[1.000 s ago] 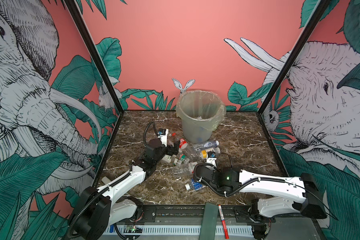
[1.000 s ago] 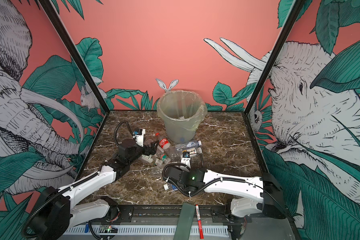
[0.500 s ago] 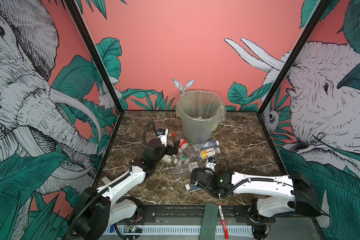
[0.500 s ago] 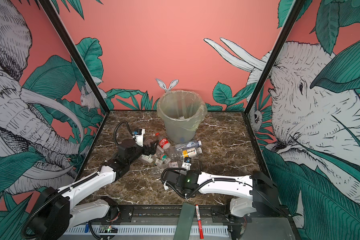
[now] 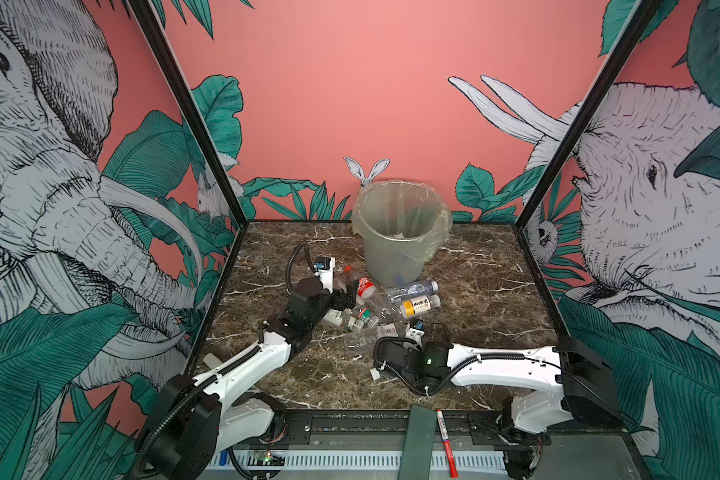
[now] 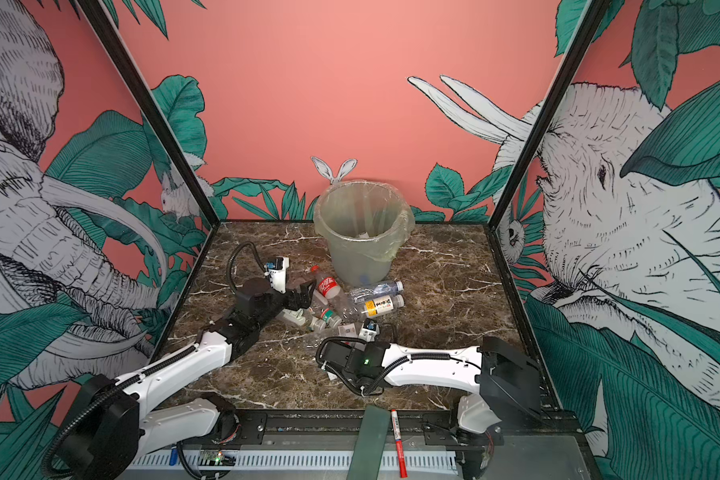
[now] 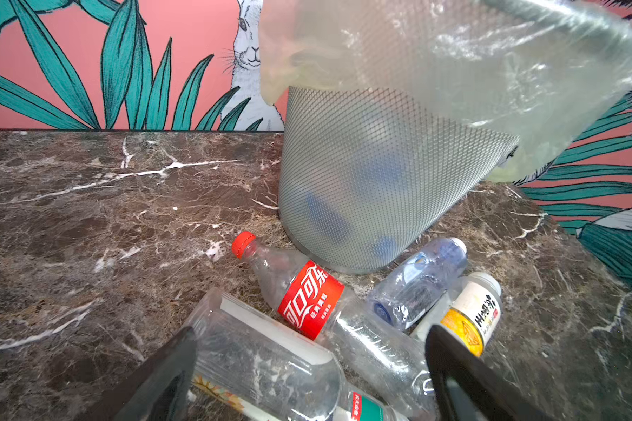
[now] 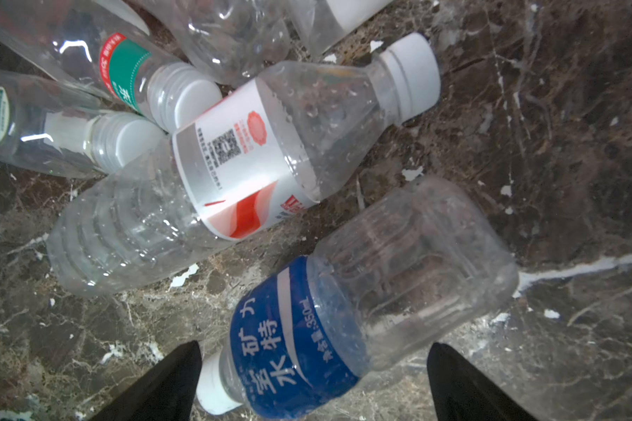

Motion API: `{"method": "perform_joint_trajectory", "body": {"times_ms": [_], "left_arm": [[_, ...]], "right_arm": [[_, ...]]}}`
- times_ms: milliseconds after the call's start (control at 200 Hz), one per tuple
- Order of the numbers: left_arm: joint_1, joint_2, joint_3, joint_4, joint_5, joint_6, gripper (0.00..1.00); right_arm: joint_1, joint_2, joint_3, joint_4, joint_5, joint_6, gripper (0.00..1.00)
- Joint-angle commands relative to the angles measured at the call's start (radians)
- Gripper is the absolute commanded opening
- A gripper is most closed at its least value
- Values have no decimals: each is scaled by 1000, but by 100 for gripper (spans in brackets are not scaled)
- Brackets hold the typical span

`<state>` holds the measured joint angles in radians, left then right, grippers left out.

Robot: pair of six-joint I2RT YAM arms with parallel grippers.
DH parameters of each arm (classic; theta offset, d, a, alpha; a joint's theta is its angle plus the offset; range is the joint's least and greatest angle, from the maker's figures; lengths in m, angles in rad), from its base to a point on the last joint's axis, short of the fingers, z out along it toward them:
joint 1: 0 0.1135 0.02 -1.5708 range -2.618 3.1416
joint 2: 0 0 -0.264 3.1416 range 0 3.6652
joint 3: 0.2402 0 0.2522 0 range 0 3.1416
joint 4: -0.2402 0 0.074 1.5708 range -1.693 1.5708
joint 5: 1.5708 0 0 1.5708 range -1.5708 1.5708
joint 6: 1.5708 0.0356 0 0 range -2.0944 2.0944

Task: Throw the plastic bottles in the bin

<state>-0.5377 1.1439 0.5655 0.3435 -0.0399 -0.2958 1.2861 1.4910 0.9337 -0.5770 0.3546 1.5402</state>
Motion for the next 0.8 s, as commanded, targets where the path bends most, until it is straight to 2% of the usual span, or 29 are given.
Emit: {"method": "perform_joint_trajectory", "body": {"times_ms": [0, 405, 620, 795], "left_arm": [[1, -29, -20, 2, -12, 1, 99], [1, -21, -19, 3, -11, 0, 99], [1, -19, -19, 5, -10, -1, 99], [0, -11, -19, 6, -7, -4, 99]], "right_arm": [[-10, 4, -19, 3, -27, 115, 99], [-32, -23, -101, 29, -40, 141, 98], [-61, -105, -166, 13, -15, 137, 83], [-88, -155, -193, -6, 6, 120, 81]]}}
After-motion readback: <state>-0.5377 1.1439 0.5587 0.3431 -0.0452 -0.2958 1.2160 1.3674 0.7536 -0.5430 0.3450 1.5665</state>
